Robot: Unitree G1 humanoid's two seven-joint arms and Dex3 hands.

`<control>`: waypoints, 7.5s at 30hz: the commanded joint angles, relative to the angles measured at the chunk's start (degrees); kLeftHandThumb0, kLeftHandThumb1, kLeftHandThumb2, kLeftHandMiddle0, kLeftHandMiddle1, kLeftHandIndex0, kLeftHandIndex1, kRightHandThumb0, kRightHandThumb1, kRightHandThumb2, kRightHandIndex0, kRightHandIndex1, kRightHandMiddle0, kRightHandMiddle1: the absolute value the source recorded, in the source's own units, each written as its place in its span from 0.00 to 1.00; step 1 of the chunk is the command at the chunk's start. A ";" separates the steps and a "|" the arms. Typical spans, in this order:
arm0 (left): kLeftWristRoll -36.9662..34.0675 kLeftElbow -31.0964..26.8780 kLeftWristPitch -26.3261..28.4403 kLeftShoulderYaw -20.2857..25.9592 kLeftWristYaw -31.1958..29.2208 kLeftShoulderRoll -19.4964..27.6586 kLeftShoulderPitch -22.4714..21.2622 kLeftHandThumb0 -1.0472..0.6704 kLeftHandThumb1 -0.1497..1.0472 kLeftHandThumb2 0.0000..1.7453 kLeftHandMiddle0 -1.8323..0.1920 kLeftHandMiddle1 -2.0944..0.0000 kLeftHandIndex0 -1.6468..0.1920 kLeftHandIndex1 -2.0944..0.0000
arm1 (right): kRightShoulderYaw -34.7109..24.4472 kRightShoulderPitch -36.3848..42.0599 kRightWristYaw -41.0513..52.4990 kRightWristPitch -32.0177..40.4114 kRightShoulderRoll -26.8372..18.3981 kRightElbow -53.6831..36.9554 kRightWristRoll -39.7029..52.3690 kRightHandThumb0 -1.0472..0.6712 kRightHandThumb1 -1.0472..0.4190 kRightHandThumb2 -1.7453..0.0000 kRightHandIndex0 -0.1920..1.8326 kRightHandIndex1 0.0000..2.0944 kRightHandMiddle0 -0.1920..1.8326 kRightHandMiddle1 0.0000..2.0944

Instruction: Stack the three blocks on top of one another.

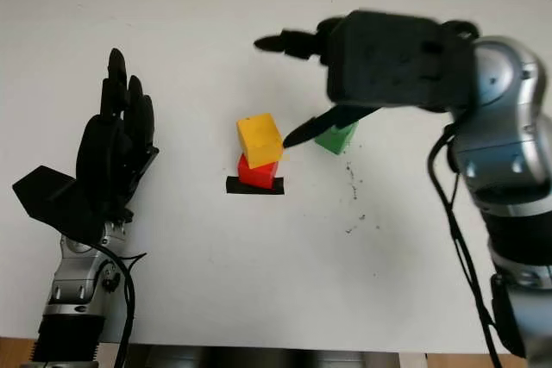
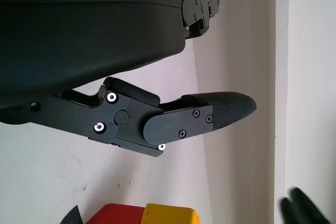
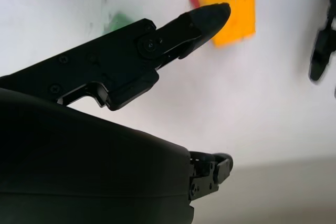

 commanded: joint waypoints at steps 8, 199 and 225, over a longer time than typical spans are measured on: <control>-0.09 -0.48 -0.54 0.27 -0.40 0.35 -0.03 0.20 1.00 0.34 1.00 1.00 1.00 1.00 | 0.51 -1.74 -10.17 -26.64 -8.75 19.87 -7.22 0.26 0.13 0.97 0.07 0.03 0.23 0.13; 0.40 0.26 1.02 0.61 0.18 0.59 0.29 0.19 1.00 0.33 1.00 1.00 1.00 1.00 | 15.00 -9.68 -1.43 25.76 9.41 4.00 2.86 0.35 0.03 0.97 0.25 0.03 0.21 0.81; -0.03 0.42 0.30 0.70 0.01 0.26 0.41 0.19 1.00 0.33 1.00 1.00 1.00 1.00 | 18.20 -8.22 -1.03 28.77 8.26 0.52 -0.48 0.36 0.02 0.97 0.27 0.04 0.22 0.80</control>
